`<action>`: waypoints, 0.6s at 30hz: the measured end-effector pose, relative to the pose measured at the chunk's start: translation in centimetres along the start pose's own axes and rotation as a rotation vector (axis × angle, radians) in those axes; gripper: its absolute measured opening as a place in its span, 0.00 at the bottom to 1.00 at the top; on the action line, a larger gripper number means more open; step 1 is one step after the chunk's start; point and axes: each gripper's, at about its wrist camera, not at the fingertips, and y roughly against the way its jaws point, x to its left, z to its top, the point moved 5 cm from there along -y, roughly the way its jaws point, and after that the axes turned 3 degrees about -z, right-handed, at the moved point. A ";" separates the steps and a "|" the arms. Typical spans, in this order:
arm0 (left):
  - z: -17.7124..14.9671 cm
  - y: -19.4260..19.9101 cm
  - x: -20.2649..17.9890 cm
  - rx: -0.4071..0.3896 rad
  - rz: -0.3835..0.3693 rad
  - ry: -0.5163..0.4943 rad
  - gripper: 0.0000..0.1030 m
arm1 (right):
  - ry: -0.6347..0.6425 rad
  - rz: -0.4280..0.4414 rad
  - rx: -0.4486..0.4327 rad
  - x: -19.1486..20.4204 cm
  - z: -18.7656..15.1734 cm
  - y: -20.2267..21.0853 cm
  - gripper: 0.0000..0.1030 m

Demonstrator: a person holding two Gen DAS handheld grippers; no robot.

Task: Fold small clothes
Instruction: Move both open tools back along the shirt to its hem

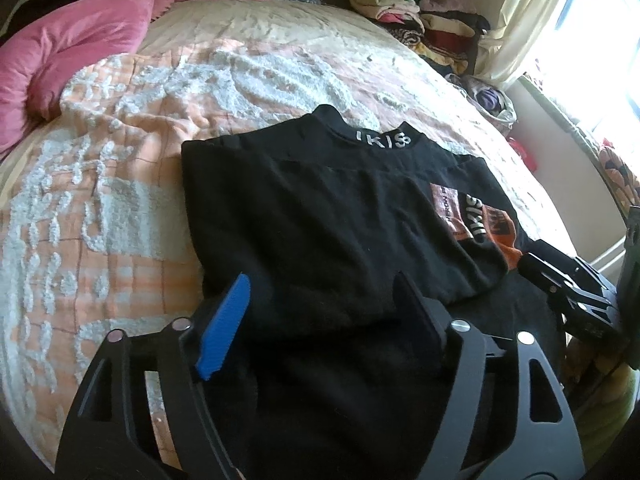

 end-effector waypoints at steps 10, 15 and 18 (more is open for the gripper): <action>0.3 0.7 -0.4 -0.022 0.015 -0.018 0.91 | -0.009 -0.016 -0.050 -0.1 0.6 1.7 0.93; 0.5 1.3 -0.9 -0.039 0.026 -0.035 0.91 | -0.012 -0.016 -0.057 -0.1 0.7 2.1 0.95; 0.5 1.6 -1.1 -0.045 0.043 -0.044 0.91 | -0.010 -0.018 -0.065 -0.1 0.7 2.5 0.95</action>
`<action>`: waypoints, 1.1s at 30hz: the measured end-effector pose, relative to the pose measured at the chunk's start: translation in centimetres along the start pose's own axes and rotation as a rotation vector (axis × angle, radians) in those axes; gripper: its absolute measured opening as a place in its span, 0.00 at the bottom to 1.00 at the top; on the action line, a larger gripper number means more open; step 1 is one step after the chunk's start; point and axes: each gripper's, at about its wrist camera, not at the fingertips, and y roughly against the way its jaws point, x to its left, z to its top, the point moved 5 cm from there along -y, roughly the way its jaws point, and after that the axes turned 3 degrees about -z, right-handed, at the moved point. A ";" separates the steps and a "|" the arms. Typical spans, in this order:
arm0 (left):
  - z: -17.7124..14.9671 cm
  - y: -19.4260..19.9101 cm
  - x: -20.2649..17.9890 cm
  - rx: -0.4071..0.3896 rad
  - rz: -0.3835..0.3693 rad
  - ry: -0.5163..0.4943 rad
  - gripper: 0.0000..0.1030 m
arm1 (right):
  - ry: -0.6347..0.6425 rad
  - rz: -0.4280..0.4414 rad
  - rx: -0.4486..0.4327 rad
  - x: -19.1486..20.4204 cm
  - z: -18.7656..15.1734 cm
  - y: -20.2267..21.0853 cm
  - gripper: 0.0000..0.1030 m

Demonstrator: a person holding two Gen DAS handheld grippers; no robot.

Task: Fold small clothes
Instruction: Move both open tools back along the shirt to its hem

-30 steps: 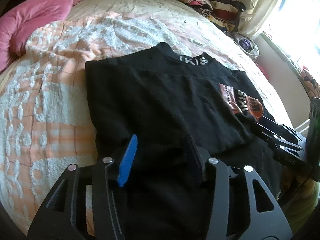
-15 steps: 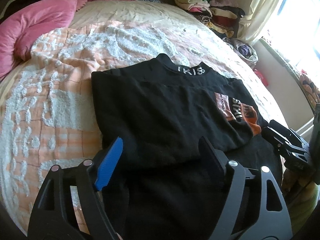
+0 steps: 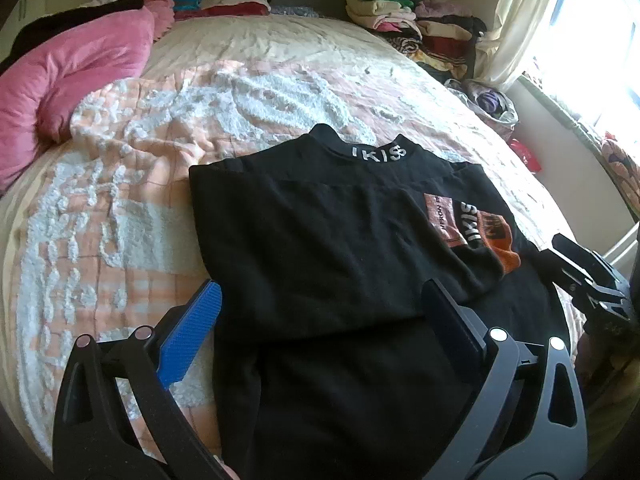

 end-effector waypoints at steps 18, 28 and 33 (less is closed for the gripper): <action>0.4 2.8 -2.8 -0.086 0.026 -0.028 0.91 | 0.008 0.027 -0.055 0.3 0.4 3.6 0.96; -1.5 3.7 -3.3 -0.103 0.044 -0.018 0.91 | 0.031 0.046 -0.078 0.7 0.0 5.7 0.96; -2.5 4.3 -3.3 -0.114 0.059 -0.013 0.91 | 0.045 0.045 -0.075 0.8 -0.3 6.3 0.96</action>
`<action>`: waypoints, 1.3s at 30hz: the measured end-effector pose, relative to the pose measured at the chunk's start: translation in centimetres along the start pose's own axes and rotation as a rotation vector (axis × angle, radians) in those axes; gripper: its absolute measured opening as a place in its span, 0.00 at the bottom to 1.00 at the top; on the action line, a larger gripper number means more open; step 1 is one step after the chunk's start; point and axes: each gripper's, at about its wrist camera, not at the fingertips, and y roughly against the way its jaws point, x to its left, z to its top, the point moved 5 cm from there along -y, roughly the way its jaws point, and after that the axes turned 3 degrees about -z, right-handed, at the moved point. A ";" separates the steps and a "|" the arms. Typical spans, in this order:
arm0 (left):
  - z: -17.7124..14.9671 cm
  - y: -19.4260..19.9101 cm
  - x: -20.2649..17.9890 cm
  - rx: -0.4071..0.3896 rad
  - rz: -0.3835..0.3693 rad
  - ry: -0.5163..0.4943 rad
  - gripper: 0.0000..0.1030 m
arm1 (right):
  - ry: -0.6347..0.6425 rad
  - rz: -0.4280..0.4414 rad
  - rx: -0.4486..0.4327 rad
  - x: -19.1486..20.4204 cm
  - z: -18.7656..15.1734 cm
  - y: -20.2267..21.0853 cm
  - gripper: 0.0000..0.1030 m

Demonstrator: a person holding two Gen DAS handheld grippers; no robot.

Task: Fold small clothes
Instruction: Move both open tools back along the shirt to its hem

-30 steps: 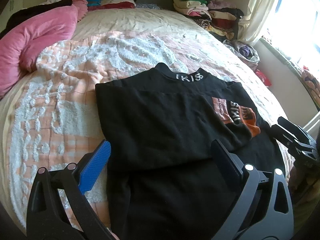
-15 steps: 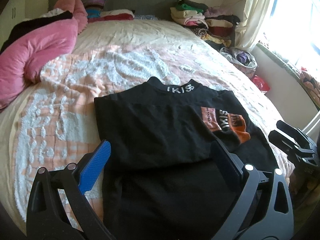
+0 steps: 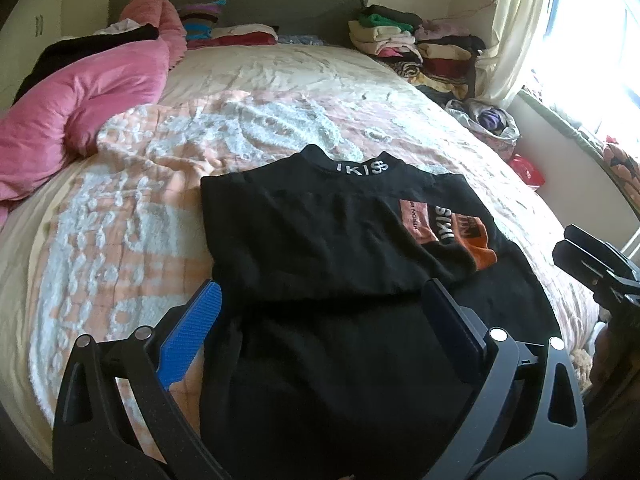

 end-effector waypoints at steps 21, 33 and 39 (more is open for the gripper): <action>-4.5 1.4 0.9 0.049 0.044 0.043 0.91 | 0.031 -0.017 0.052 -1.2 -3.7 1.7 0.96; -6.9 2.1 1.6 0.091 0.083 0.035 0.91 | 0.023 -0.023 0.076 -1.9 -5.3 2.4 0.96; -8.2 2.5 2.2 0.109 0.110 0.039 0.91 | 0.016 -0.035 0.099 -2.6 -6.4 2.6 0.96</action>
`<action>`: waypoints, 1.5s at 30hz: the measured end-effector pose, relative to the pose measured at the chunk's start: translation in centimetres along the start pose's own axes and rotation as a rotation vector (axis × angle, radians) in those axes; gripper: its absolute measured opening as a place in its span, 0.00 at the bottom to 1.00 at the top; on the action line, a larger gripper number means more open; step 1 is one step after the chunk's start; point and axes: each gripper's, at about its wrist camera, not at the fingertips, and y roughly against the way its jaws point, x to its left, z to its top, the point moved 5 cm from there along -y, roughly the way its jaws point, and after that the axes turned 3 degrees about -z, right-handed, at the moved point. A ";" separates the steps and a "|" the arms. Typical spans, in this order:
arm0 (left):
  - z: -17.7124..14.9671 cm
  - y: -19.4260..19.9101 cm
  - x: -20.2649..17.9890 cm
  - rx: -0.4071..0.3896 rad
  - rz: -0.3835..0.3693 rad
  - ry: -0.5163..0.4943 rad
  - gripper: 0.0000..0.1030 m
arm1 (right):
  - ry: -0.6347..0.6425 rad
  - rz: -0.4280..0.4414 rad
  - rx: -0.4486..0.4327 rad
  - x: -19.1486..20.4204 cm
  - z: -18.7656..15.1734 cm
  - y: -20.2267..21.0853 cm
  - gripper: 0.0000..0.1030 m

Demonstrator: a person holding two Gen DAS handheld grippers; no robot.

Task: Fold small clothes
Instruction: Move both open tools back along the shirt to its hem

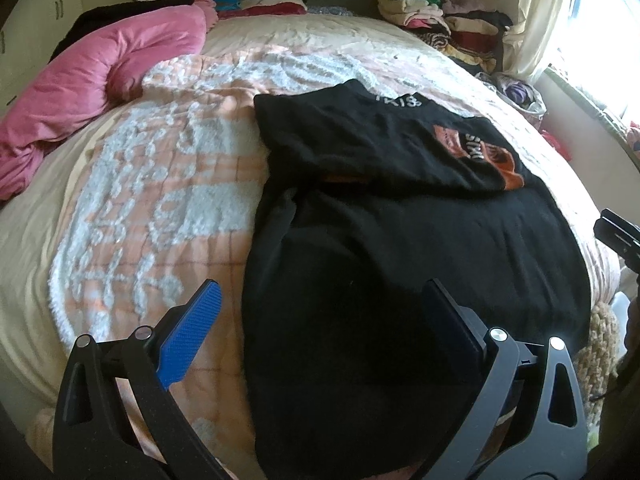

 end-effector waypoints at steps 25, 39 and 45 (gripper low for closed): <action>-5.0 0.0 2.0 0.113 -0.001 -0.006 0.91 | -0.041 -0.065 0.063 -3.9 -4.1 1.1 0.96; -8.2 1.5 2.8 0.151 -0.185 0.088 0.69 | -0.051 -0.088 0.098 -5.1 -6.3 1.8 0.96; -9.8 1.3 2.9 0.191 -0.221 0.123 0.40 | -0.058 -0.082 0.130 -5.3 -7.7 1.6 0.96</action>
